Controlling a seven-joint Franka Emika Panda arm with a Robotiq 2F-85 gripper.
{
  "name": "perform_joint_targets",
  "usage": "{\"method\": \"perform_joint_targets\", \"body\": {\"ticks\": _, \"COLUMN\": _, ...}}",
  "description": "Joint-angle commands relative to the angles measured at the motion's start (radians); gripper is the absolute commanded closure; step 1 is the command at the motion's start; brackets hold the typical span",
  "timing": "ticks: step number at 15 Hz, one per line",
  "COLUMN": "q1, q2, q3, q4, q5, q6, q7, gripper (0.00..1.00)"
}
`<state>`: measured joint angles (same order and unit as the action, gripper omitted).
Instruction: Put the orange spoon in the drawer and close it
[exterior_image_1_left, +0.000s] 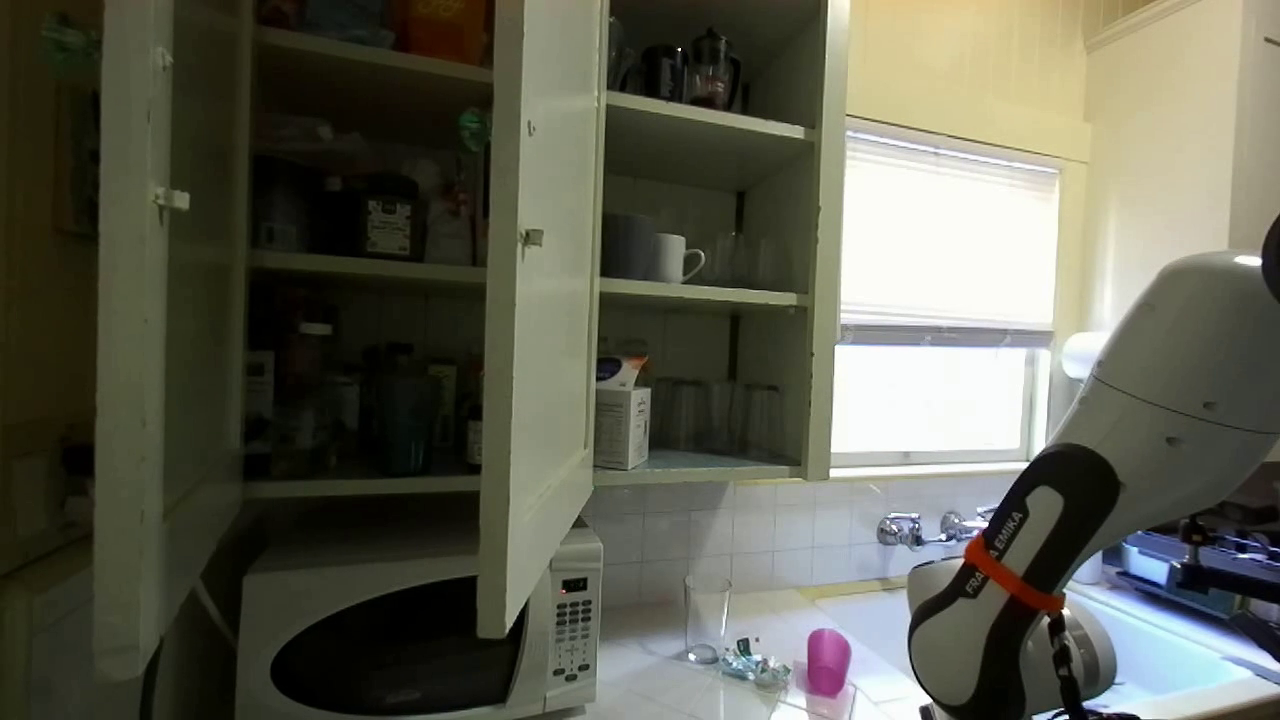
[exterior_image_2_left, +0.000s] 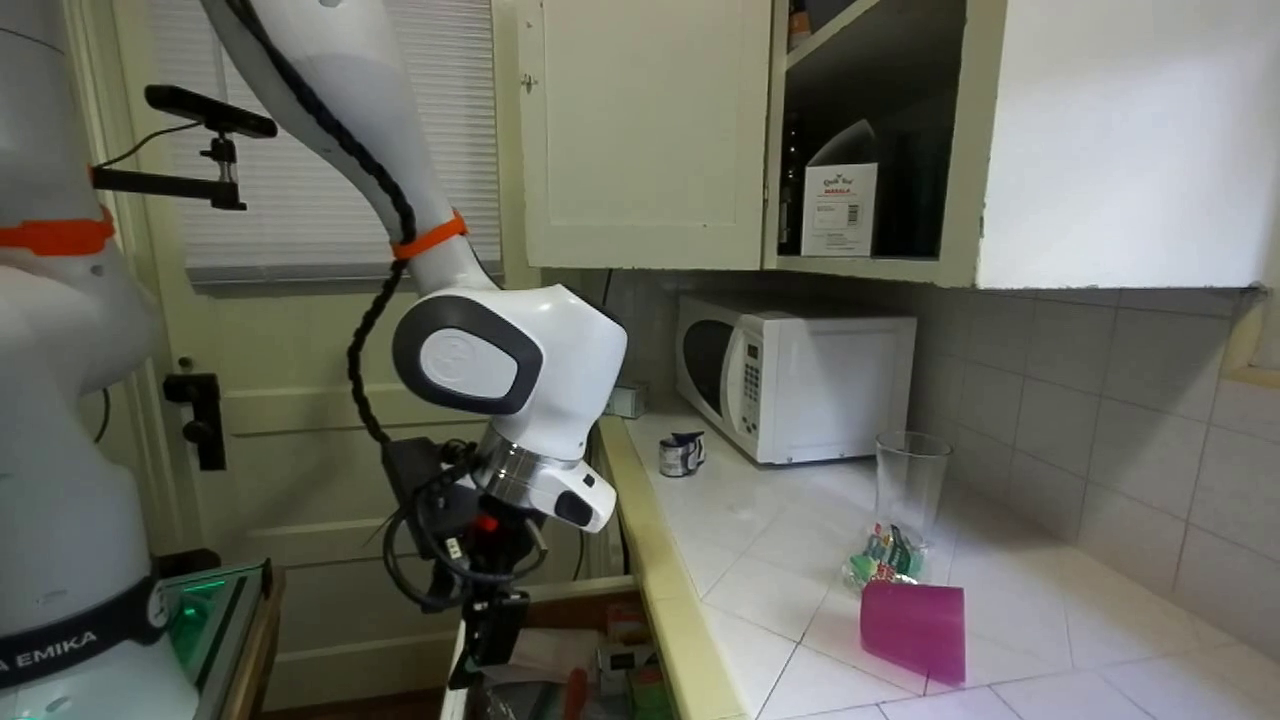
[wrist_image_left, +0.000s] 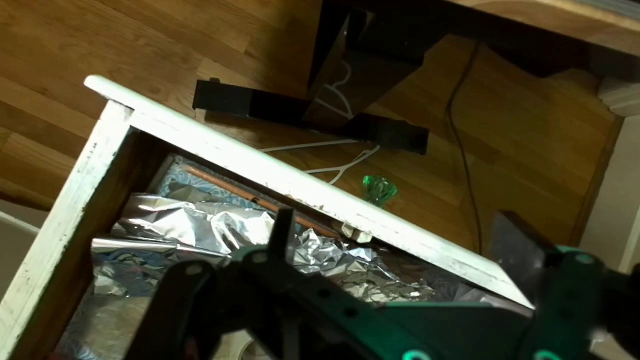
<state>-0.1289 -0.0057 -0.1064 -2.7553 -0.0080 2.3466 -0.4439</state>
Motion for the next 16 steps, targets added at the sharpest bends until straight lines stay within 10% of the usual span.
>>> {"method": "perform_joint_targets", "body": {"ticks": 1, "q1": 0.016, "q2": 0.015, "q3": 0.007, "q4": 0.042, "q5": -0.02, "q6": -0.044, "q7": 0.049, "gripper": 0.0}}
{"method": "perform_joint_targets", "body": {"ticks": 9, "q1": 0.085, "q2": 0.182, "q3": 0.052, "q4": 0.184, "q5": -0.057, "q6": -0.118, "q7": 0.62, "gripper": 0.0}}
{"method": "perform_joint_targets", "body": {"ticks": 16, "q1": 0.11, "q2": 0.459, "q3": 0.058, "q4": 0.364, "q5": -0.044, "q6": -0.373, "q7": 0.644, "gripper": 0.0}}
